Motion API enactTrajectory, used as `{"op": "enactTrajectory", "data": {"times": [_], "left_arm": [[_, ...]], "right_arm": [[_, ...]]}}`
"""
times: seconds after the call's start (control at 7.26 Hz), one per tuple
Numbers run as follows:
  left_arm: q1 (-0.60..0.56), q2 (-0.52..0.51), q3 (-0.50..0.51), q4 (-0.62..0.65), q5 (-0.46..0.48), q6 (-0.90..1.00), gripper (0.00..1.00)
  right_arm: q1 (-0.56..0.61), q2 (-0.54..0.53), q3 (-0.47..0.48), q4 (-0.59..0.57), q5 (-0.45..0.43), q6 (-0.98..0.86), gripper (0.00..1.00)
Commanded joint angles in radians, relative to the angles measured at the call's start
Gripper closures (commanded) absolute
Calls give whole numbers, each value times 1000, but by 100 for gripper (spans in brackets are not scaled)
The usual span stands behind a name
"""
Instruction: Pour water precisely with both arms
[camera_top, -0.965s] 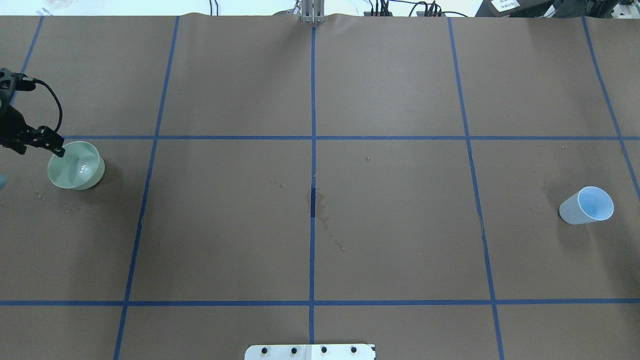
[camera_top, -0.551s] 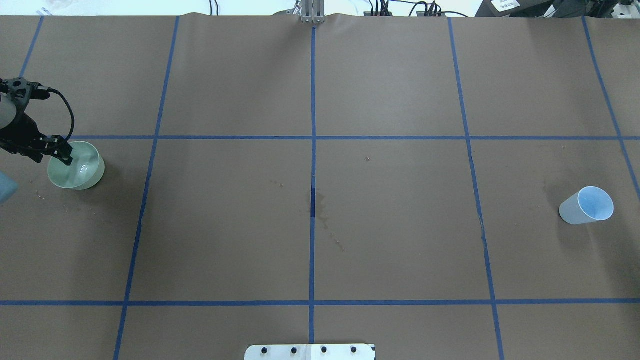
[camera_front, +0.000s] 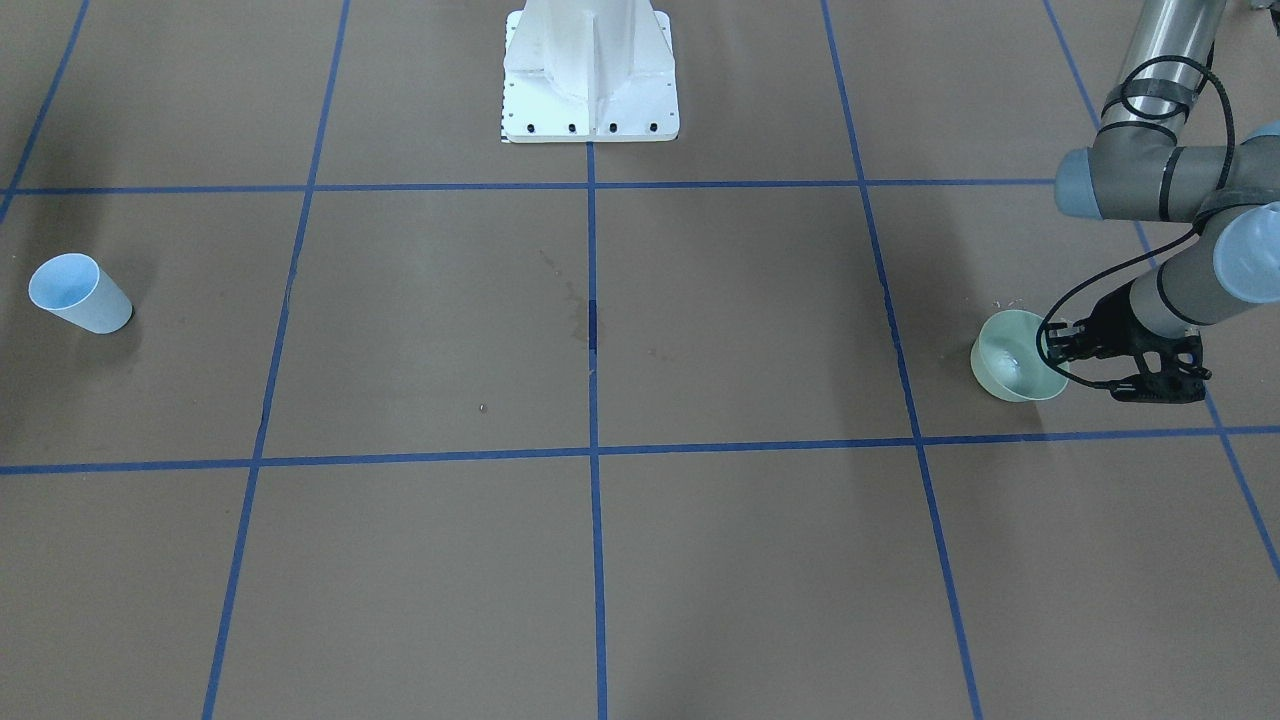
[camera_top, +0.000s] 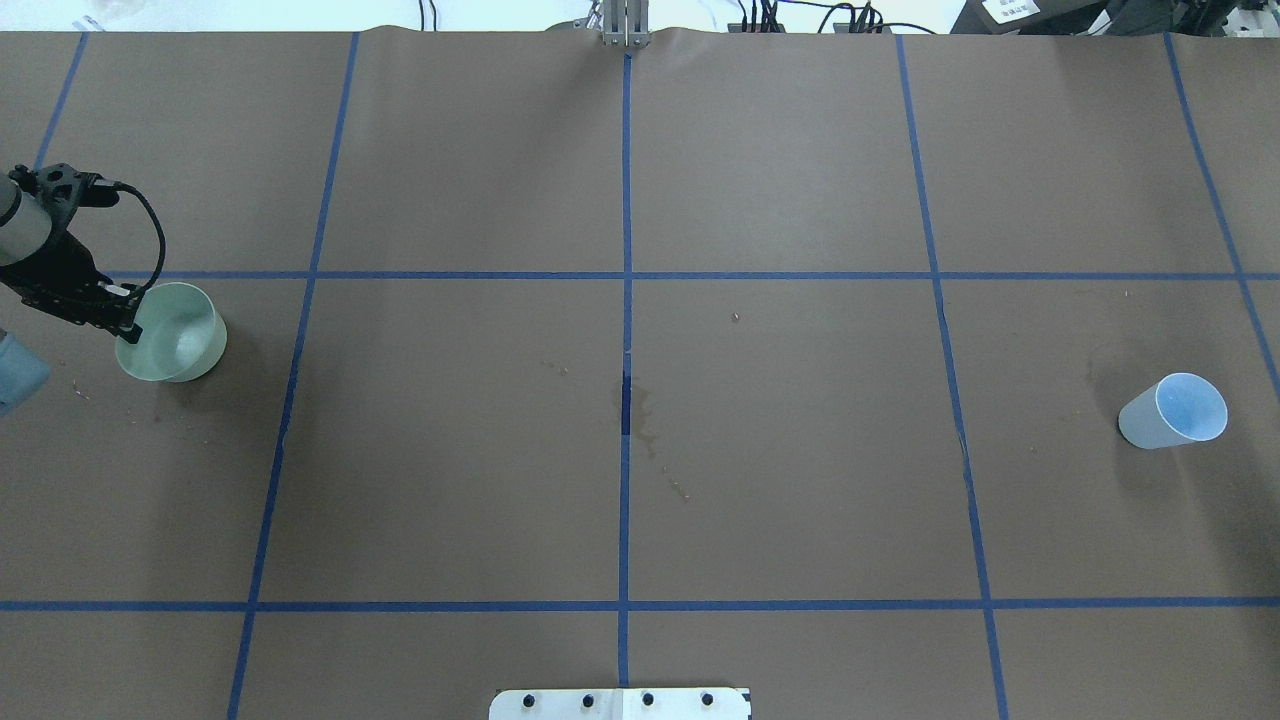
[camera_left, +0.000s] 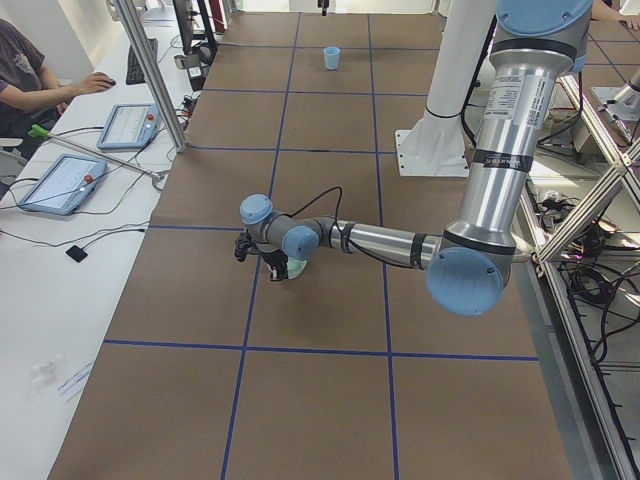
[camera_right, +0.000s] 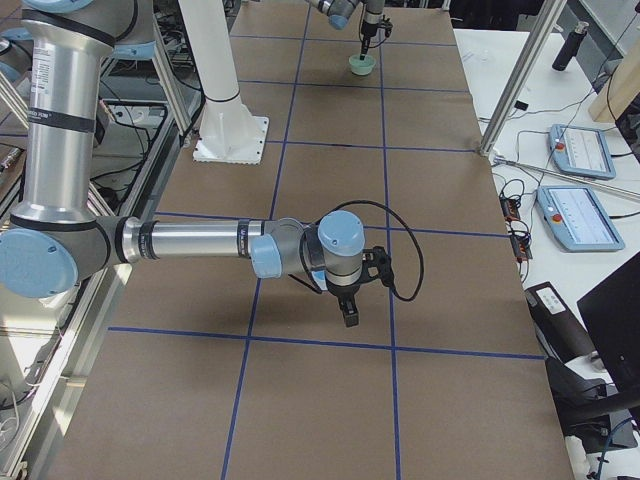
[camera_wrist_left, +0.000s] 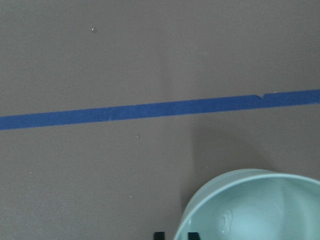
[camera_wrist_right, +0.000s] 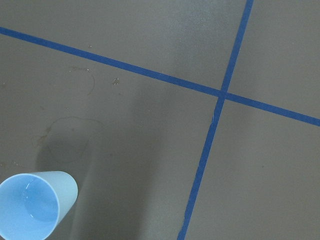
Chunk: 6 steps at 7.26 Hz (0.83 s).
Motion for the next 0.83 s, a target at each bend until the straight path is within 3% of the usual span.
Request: {"op": "enactTrajectory", "data": {"times": [0.0,0.28,0.41,0.69], "left_arm": [[-16,-96,-55,105,-163,-40,100],[13,-183,-157,105,-161,-291,100],[100,-245,-199,105,-110,-421,100],[333,-394,-198,107,92,-641,100]], "right_arm": [[0,1,3,16,-1,-2,1],[0,1,3,17,-7,-4,0],[0,1,4,21,-7,-7,0],[0,0,3,40,-13,-5,0]]}}
